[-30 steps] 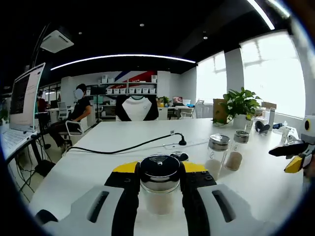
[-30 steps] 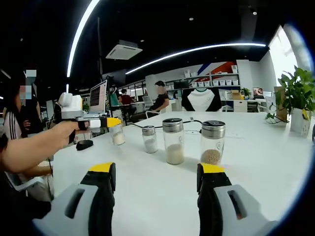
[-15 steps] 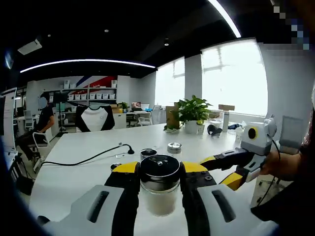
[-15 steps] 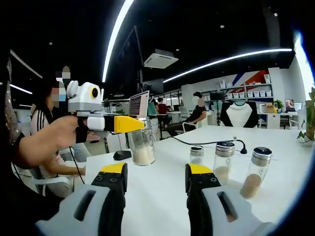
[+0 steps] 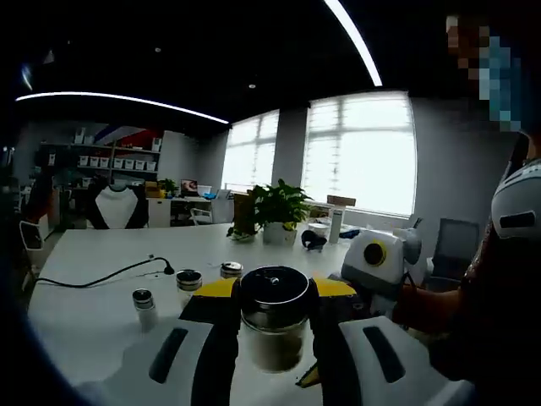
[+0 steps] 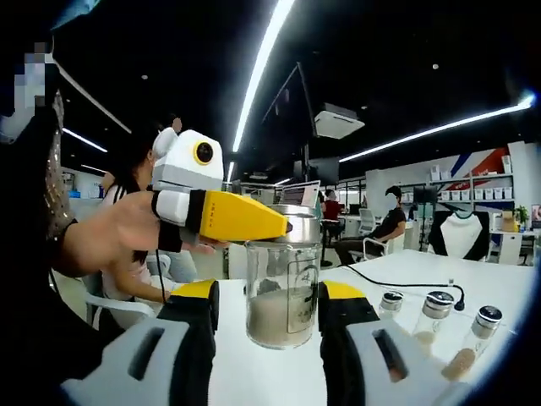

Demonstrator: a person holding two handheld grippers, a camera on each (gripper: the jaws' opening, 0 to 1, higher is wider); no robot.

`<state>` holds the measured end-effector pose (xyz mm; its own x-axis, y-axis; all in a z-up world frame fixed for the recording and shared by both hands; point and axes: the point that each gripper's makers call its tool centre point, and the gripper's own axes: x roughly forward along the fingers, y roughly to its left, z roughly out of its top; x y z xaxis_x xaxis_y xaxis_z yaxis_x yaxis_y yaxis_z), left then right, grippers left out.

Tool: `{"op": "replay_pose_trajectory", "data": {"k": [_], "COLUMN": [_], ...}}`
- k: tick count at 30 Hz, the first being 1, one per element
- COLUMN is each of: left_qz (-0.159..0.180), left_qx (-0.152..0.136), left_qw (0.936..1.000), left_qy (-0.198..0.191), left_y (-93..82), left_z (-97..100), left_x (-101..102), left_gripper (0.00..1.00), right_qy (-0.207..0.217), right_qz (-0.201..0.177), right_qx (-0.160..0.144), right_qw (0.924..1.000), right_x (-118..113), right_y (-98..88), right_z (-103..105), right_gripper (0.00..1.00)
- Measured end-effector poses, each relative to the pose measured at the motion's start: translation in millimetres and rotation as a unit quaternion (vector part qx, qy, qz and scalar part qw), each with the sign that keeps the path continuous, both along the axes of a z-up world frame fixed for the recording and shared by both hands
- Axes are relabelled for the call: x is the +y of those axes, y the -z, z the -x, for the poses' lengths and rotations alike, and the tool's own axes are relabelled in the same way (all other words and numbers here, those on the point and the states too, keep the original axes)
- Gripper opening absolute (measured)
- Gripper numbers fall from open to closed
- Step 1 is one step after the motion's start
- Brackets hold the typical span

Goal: Rotate the seasoning bottle until the label or dispensing opening points toward the visible target arrow and the bottle remains upright within the marked orientation range

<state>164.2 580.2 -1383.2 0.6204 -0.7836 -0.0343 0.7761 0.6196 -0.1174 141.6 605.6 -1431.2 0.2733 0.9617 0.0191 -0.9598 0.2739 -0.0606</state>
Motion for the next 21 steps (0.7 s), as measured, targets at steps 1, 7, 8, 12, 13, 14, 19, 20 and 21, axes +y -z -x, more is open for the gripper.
{"op": "replay_pose_trajectory", "data": {"k": [1,7,8,12,13,14,19,20,21], "left_qz": [-0.001,0.011,0.013,0.001,-0.005,-0.007,-0.011,-0.007,-0.001], "left_qx": [0.000,-0.001,-0.002,-0.020,-0.028,-0.031,-0.057,-0.062,-0.068], "left_qw": [1.0000,0.9999,0.9999,0.9995,0.9991,0.9987,0.9952,0.9939,0.9917], "left_qy": [0.000,-0.004,-0.006,-0.024,-0.032,-0.040,-0.078,-0.091,-0.109], "left_y": [0.2,-2.3,-3.2,-6.6,-7.5,-8.1,-10.0,-10.7,-12.3], "left_z": [0.8,1.6,1.1,-0.9,-2.1,-3.6,-11.9,-15.8,-19.2], "left_x": [0.6,4.0,4.1,3.5,3.1,3.2,0.8,1.5,1.9], "left_gripper": [0.33,0.33,0.33,0.33,0.33,0.33,0.33,0.33,0.33], "right_qy": [0.009,0.027,0.031,0.068,0.079,0.099,0.187,0.201,0.214], "right_qz": [0.002,-0.004,-0.004,0.009,0.012,0.014,0.013,0.013,0.012], "right_qx": [-0.002,0.001,0.003,-0.012,-0.013,-0.013,0.003,0.003,0.003], "right_qw": [1.0000,0.9996,0.9995,0.9975,0.9967,0.9949,0.9822,0.9795,0.9767], "right_x": [-2.2,-4.5,-4.0,-3.3,-3.2,-3.9,-6.0,-6.6,-7.2], "right_y": [0.1,-5.8,-7.0,-8.8,-9.1,-9.5,-10.4,-10.9,-11.4], "right_z": [-2.9,-5.1,-5.9,-11.8,-13.4,-17.1,-33.6,-36.2,-38.9], "right_gripper": [0.36,0.30,0.30,0.30,0.30,0.30,0.29,0.29,0.29]}}
